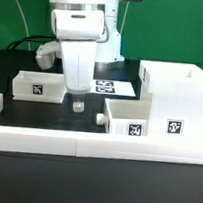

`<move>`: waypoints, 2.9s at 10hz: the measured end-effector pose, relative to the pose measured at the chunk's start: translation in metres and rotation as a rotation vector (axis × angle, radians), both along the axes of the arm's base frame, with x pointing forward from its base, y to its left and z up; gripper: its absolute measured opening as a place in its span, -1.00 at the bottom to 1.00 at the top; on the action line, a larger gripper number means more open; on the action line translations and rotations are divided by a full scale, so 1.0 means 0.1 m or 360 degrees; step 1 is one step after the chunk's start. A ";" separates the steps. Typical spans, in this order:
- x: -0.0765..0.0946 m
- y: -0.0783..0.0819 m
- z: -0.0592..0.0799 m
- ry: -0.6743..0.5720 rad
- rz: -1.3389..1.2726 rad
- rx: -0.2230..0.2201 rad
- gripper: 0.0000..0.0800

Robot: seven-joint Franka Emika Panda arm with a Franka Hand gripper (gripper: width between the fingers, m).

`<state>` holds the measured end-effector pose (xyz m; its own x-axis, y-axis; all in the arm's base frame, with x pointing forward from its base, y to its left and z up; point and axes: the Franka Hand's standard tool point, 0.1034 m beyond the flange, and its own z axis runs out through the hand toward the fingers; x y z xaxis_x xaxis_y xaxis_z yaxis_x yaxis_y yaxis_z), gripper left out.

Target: Assemble drawer

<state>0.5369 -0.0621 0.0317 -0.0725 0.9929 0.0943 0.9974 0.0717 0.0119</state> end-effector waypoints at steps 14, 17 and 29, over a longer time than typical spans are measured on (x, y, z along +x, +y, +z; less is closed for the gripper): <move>0.01 0.78 -0.08 0.0061 -0.0156 0.0025 0.62; 0.01 0.81 -0.08 0.0067 -0.0158 0.0025 0.62; -0.63 -0.16 0.23 0.0013 -0.0473 -0.0054 0.62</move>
Offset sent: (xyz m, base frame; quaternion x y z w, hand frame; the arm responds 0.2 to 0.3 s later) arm -0.0007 0.0302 -0.0077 0.0186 0.0100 0.0023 0.9998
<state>0.4737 -0.0777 0.0552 0.2225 0.9731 0.0599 0.9747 -0.2233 0.0062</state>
